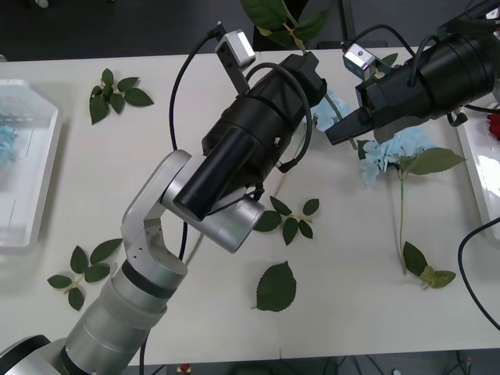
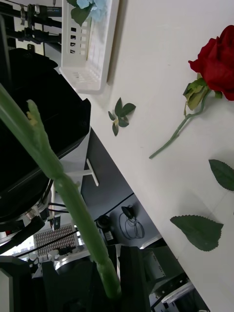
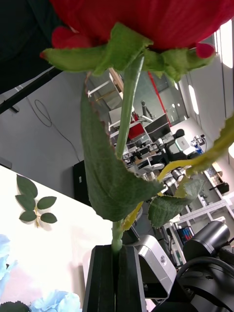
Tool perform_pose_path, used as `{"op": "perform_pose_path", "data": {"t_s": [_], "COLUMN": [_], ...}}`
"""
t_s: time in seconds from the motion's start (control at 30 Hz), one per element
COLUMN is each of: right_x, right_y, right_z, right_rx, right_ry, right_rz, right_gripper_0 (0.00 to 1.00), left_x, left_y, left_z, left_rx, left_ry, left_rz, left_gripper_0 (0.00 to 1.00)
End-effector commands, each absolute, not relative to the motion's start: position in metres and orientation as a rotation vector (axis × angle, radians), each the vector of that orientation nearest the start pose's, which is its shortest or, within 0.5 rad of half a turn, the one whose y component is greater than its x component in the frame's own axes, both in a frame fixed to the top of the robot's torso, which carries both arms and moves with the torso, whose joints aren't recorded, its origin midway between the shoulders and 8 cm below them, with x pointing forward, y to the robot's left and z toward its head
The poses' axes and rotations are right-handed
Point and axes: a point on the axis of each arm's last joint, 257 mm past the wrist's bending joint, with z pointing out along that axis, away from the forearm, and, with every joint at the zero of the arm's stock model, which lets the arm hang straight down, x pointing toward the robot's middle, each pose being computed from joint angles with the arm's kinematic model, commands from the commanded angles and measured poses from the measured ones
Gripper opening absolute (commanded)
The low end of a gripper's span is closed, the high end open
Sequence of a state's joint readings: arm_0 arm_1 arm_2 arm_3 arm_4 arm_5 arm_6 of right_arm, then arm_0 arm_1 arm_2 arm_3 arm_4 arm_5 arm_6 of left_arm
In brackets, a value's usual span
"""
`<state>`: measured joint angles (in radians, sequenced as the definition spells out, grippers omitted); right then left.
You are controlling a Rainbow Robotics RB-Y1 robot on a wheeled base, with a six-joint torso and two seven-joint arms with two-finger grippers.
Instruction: Place the red flowers into the right box and the blue flowers into the left box. If a person shows an open palm, hand one flower to the person first, then continue sorting.
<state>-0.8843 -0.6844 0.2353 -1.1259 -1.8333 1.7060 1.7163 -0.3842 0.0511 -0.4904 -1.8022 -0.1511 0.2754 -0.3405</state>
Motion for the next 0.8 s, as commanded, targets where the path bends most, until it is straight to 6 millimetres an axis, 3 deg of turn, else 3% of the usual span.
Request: {"op": "perform_pose_path", "data": {"t_s": [0.03,0.17,0.2,0.3,0.33,0.37,0.4,0.8], "right_x": [0.445,0.446,0.446,0.446,0.446,0.447,0.447,0.449], "right_y": [-0.099,-0.102,-0.102,-0.103,-0.103,-0.104,-0.106,-0.111], "right_z": [-0.074,-0.073,-0.073,-0.073,-0.073,-0.072,-0.073,-0.072], "right_rx": [-0.808,-0.802,-0.803,-0.798,-0.799,-0.797,-0.791,-0.771], "right_ry": [2.481,2.484,2.483,2.485,2.486,2.486,2.490,2.501], "right_rz": [1.397,1.392,1.390,1.386,1.387,1.384,1.381,1.370], "right_gripper_0": [0.00,0.00,0.00,0.00,0.00,0.00,0.00,0.00], "left_x": [0.501,0.501,0.501,0.501,0.501,0.501,0.501,0.501], "left_y": [-0.099,-0.099,-0.099,-0.099,-0.099,-0.099,-0.099,-0.099], "left_z": [0.026,0.026,0.026,0.026,0.026,0.026,0.026,0.026], "left_rx": [-0.127,-0.127,-0.127,-0.127,-0.127,-0.127,-0.127,-0.127], "left_ry": [1.352,1.352,1.352,1.352,1.352,1.352,1.352,1.352], "left_rz": [-1.263,-1.263,-1.263,-1.263,-1.263,-1.263,-1.263,-1.263], "left_gripper_0": [0.00,0.00,0.08,0.76,0.90,0.91,1.00,1.00]}}
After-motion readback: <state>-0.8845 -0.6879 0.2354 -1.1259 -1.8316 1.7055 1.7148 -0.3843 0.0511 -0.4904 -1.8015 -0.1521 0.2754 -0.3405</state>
